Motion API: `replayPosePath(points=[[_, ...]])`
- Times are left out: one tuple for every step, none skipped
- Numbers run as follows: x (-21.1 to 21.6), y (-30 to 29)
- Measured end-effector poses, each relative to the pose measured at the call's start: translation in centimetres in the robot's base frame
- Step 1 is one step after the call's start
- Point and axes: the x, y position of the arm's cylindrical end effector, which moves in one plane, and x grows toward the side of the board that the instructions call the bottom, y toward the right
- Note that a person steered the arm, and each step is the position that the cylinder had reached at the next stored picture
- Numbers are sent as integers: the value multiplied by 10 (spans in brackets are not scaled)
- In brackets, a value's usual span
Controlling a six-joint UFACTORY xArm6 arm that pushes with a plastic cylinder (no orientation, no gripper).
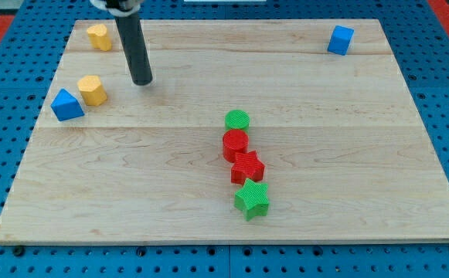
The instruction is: Push the blue cube into the hexagon
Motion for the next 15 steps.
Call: replayPosePath(points=[[12, -31], [6, -60], [4, -64], [0, -28], [0, 62], [0, 172], [-5, 289], [-42, 394], [-89, 411], [-121, 361], [-131, 268], [-131, 163], [-131, 94], [-131, 140], [-121, 201]])
